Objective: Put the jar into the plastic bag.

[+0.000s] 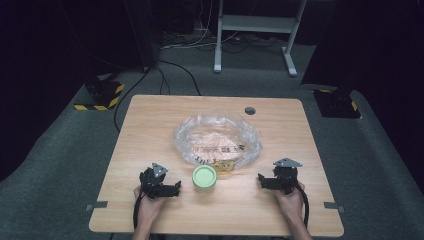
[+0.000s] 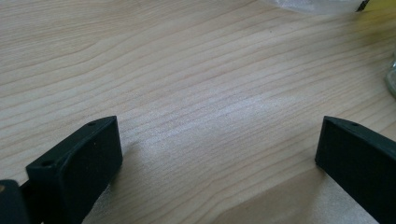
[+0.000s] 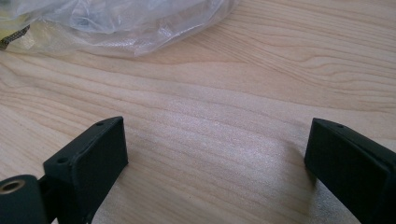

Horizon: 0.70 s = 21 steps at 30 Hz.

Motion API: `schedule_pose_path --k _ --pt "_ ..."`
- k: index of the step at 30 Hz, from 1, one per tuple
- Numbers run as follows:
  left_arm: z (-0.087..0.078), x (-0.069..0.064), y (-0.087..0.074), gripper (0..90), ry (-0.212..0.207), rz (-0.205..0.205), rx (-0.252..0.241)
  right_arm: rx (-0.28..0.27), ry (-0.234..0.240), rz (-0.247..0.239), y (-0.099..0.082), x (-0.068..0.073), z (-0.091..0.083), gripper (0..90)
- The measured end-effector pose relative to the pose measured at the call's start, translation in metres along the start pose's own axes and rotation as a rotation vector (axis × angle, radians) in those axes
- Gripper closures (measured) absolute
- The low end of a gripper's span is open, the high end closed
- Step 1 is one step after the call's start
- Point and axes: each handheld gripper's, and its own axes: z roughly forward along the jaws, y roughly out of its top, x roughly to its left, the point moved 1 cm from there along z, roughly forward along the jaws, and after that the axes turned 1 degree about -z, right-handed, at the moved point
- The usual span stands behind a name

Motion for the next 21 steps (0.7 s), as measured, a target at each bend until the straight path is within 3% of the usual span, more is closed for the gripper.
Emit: schedule_pose_path --k 4,10,21 --pt "-0.004 -0.002 -0.001 0.3 -0.019 0.009 0.022 0.001 -0.003 0.004 0.0 0.001 0.0 5.0" --pt "-0.015 -0.009 -0.001 0.3 -0.059 0.002 -0.008 0.002 -0.004 0.007 0.0 0.001 0.0 4.9" --pt "-0.043 -0.03 -0.009 0.7 -0.166 0.037 -0.024 0.002 -0.005 0.009 0.0 0.001 0.001 4.8"
